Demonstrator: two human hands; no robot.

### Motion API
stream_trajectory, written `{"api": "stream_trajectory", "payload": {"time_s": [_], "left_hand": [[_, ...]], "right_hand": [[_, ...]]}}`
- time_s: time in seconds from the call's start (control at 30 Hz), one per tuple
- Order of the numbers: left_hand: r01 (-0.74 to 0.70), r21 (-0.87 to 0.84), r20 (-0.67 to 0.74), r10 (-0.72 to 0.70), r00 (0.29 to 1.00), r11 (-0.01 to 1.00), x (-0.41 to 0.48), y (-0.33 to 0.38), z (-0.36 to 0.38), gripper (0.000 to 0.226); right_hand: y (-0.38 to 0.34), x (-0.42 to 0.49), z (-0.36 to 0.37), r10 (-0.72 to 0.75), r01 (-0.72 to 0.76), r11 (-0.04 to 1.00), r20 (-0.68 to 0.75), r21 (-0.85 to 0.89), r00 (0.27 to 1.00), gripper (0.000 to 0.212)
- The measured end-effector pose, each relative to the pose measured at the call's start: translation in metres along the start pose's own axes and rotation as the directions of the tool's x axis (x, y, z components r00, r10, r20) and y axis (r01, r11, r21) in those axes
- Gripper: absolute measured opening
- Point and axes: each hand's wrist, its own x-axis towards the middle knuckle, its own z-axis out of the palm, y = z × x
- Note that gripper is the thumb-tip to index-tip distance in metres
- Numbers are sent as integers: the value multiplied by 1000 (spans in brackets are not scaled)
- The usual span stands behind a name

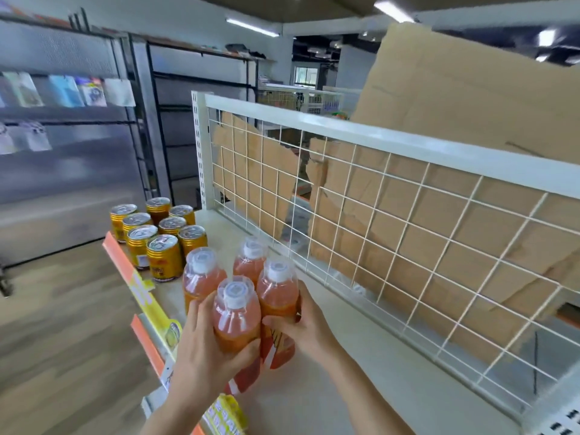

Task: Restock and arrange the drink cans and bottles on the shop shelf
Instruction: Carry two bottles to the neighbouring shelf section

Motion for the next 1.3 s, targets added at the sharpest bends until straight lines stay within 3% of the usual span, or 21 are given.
{"api": "stream_trajectory", "payload": {"time_s": [0.27,0.6,0.73,0.9,1.07,1.3], "left_hand": [[-65,-50,-35,63,997,997,2,-13,2,95],[-260,0,-24,260,965,966,-2,-18,4,97],[-273,36,-28,274,961,961,-6,-17,4,108],[-338,-27,-39,337,941,941,-18,-1,-6,78],[-474,32,43,473,880,880,-39,20,-7,50],[-580,-81,400,560,726,810,-91,56,11,47]], "right_hand": [[3,6,13,16,-16,1000,-56,1,998,73],[-10,-16,29,73,-84,993,-130,-80,989,55],[-21,-45,19,77,-108,957,-124,-268,989,54],[-22,-96,-5,43,-169,835,-244,-524,969,62],[-34,-178,-44,-13,-261,737,-400,-623,916,54],[-60,-319,-85,-8,-472,609,-599,-638,800,52]]}}
